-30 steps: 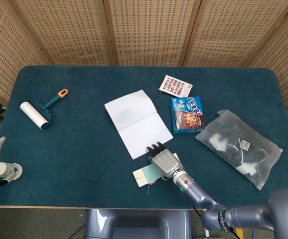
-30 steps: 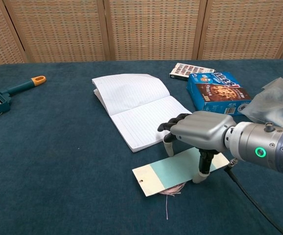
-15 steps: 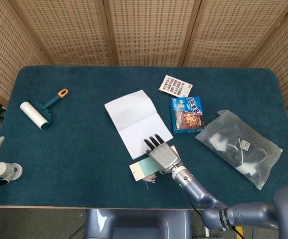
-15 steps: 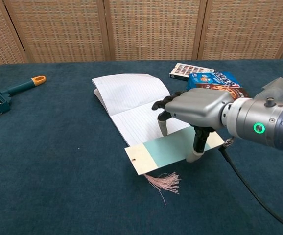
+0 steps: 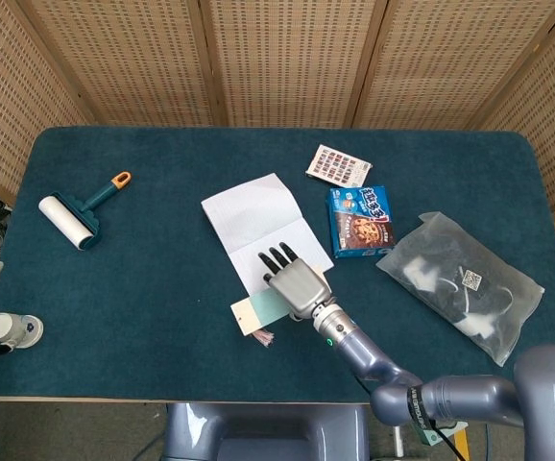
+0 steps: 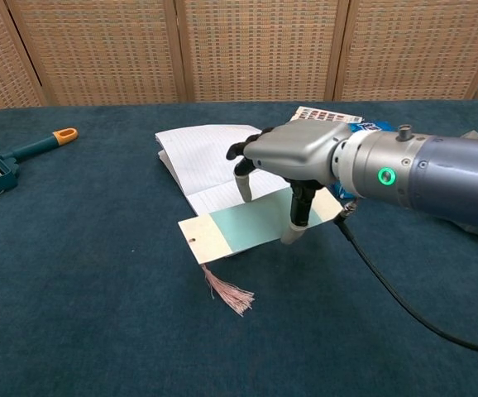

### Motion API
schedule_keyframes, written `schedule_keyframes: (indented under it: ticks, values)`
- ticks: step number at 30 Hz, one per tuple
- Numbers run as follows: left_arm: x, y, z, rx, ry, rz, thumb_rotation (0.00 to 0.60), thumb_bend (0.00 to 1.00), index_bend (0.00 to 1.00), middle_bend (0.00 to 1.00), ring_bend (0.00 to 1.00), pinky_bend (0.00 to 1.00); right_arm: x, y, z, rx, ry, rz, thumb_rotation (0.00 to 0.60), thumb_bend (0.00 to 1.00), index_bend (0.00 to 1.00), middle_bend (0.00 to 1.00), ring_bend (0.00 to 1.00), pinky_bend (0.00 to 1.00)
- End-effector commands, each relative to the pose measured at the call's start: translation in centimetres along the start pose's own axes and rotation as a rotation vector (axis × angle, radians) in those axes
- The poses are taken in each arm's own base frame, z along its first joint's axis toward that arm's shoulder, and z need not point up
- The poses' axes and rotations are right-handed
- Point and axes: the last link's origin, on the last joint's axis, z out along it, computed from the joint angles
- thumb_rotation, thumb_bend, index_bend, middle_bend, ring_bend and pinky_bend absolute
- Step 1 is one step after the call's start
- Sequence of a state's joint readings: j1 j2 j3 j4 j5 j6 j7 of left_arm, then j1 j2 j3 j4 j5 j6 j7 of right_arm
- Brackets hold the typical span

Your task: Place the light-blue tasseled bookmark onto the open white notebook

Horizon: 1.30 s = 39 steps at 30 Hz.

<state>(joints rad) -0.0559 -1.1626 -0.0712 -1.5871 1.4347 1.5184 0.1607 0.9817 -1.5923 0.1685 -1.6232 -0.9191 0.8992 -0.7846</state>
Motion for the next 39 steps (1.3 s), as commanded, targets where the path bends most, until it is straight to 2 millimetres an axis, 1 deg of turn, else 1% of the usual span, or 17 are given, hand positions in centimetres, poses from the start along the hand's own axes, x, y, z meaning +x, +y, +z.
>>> schedule_keyframes:
  ticks: [1, 3, 6, 20, 25, 31, 35, 39]
  values:
    - [-0.1, -0.1, 0.1, 0.003, -0.002, 0.000, 0.600, 0.00, 0.00, 0.00, 0.00, 0.00, 0.3, -0.2, 1.2, 0.003, -0.001, 0.004, 0.600, 0.36, 0.63, 0.12, 0.00, 0.02]
    - [-0.2, -0.2, 0.2, 0.010, -0.008, 0.001, 0.600, 0.00, 0.00, 0.00, 0.00, 0.00, 0.4, -0.3, 2.2, 0.006, -0.003, -0.002, 0.600, 0.36, 0.63, 0.12, 0.00, 0.02]
    - [-0.3, -0.3, 0.3, 0.014, -0.013, 0.000, 0.600, 0.00, 0.00, 0.00, 0.00, 0.00, 0.5, -0.3, 3.2, 0.007, -0.002, -0.011, 0.600, 0.36, 0.63, 0.13, 0.00, 0.02]
    - [-0.6, -0.8, 0.7, 0.036, -0.025, -0.001, 0.600, 0.00, 0.00, 0.00, 0.00, 0.00, 2.3, 0.2, 7.0, 0.013, 0.016, -0.052, 0.600, 0.36, 0.63, 0.13, 0.00, 0.02]
    - [-0.7, -0.9, 0.8, 0.040, -0.030, 0.000, 0.600, 0.00, 0.00, 0.00, 0.00, 0.00, 2.5, 0.9, 8.3, 0.005, 0.003, -0.077, 0.600, 0.36, 0.63, 0.13, 0.00, 0.02]
    - [-0.9, -1.0, 0.9, 0.047, -0.039, 0.000, 0.600, 0.00, 0.00, 0.00, 0.00, 0.00, 3.1, 2.0, 9.9, -0.001, 0.004, -0.126, 0.600, 0.36, 0.63, 0.13, 0.00, 0.02]
    - [-1.0, -1.0, 0.9, 0.047, -0.045, -0.001, 0.600, 0.00, 0.00, 0.00, 0.00, 0.00, 3.3, 2.7, 10.6, 0.000, 0.005, -0.174, 0.600, 0.36, 0.63, 0.13, 0.00, 0.02]
    - [-1.0, -1.1, 1.0, 0.051, -0.045, 0.000, 0.600, 0.00, 0.00, 0.00, 0.00, 0.00, 3.3, 3.1, 11.0, -0.004, 0.003, -0.153, 0.600, 0.36, 0.63, 0.13, 0.00, 0.01]
